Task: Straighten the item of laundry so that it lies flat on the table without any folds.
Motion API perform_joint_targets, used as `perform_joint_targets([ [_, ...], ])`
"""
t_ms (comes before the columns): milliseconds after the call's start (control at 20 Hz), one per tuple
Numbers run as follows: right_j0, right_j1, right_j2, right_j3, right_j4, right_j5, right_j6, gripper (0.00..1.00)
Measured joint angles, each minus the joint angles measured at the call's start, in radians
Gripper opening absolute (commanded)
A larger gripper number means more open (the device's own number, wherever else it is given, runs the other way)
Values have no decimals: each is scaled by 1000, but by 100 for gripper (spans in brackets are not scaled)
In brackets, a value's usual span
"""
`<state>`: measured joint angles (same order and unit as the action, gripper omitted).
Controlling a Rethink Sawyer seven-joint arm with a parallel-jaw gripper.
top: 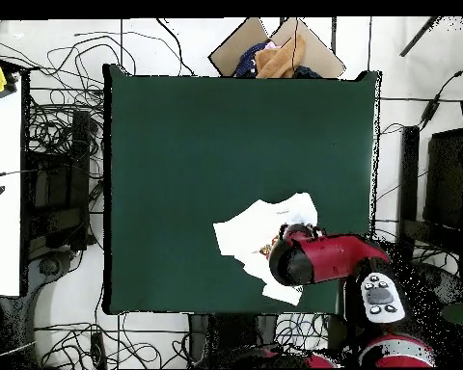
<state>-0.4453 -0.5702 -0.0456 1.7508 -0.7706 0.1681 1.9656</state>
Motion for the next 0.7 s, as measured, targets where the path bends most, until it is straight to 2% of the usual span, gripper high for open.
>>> perform_joint_targets([
  [50,12,3,-14,-3,6,-9,0,0],
  [100,73,34,-85,-20,48,-78,4,0],
  [250,145,85,-164,-37,120,-201,6,0],
  [500,220,162,-219,-42,245,-398,6,0],
  [700,226,196,-214,-38,307,-433,6,0],
])
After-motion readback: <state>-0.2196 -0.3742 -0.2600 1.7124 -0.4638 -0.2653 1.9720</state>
